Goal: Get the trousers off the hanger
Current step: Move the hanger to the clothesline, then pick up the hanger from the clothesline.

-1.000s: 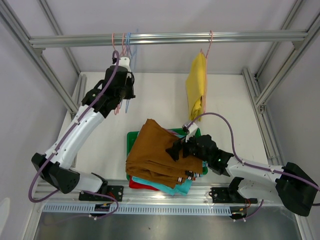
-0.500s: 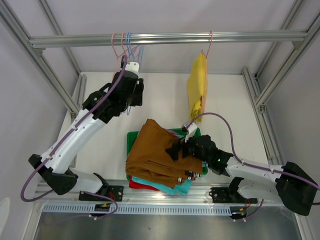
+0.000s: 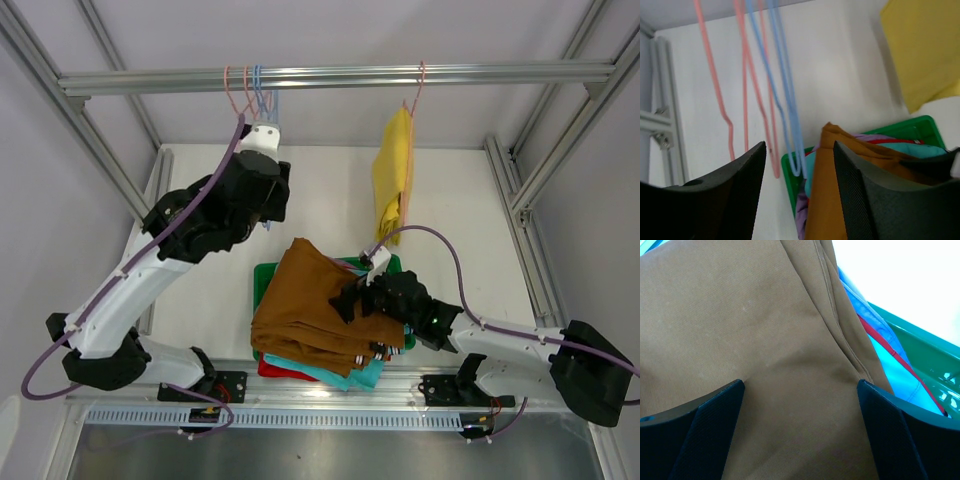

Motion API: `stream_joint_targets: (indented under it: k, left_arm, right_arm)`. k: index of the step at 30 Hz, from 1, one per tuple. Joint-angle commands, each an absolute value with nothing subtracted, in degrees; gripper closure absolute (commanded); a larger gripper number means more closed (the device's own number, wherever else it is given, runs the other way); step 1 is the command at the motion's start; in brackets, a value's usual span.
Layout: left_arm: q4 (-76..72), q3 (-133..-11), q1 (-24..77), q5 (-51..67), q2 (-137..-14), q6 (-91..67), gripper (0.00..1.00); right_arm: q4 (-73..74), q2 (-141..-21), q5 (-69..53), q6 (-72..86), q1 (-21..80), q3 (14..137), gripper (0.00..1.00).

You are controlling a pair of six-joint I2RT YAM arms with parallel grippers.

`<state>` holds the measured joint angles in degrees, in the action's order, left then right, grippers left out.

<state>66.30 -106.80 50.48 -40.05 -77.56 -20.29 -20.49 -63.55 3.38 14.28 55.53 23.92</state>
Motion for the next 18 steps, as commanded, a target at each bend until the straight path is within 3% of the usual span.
stream_joint_targets:
  k: [1,5,9,13,18]
  left_arm:
    - [58.38,-109.60,52.56,-31.50,-76.90,-13.28,0.39]
    - [52.66,-115.04,52.82,-21.46,-81.63,-11.69,0.40]
    - [48.43,-122.24,52.82,-16.00,-89.35,-9.76,0.34]
    - [49.40,-137.87,52.82,-13.99,-99.74,-9.76,0.30]
    - [41.93,-139.48,51.16,-9.24,-105.72,-11.33,0.26]
  right_arm:
    - [-12.48,-66.01,0.00,15.91,58.09,23.47,0.01]
    - [-11.52,-66.27,1.39,15.73,58.71,23.91,0.01]
    - [-11.69,-63.99,2.20,15.82,59.24,23.99,0.01]
    - [-7.67,-62.06,2.46,15.82,59.59,27.15,0.00]
    - [1.20,-57.67,5.27,15.55,60.99,32.24,0.01]
